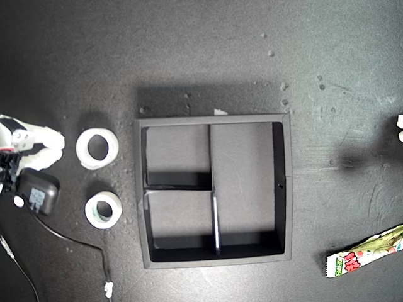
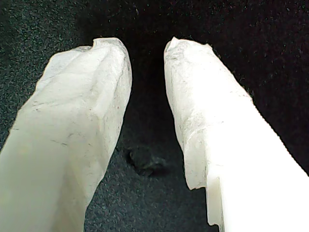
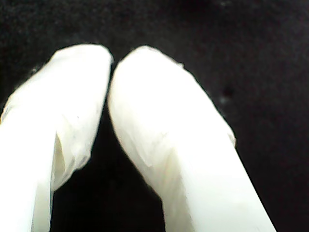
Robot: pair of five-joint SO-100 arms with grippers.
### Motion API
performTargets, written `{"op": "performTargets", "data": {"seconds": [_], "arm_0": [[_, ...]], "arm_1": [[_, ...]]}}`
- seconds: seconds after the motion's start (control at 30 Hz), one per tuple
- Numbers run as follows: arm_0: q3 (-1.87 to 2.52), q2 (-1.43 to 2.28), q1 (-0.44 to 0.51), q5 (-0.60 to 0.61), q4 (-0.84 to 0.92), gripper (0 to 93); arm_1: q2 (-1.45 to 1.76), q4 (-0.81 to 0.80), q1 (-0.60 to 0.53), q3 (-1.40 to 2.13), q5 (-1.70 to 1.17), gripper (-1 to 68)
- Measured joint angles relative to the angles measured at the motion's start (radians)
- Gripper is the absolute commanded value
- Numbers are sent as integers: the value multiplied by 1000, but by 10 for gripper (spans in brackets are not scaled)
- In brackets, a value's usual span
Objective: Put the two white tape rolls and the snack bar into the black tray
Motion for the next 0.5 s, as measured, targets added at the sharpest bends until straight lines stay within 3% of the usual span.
{"op": "performTargets", "data": {"seconds": [0.2, 0.5], "arm_0": [[0, 0, 35, -158, -9, 7], [0, 0, 44, -173, -12, 11]], "arm_1": [[-6, -5, -110, 0, 202, -2], [-9, -6, -123, 2, 261, -2]]}}
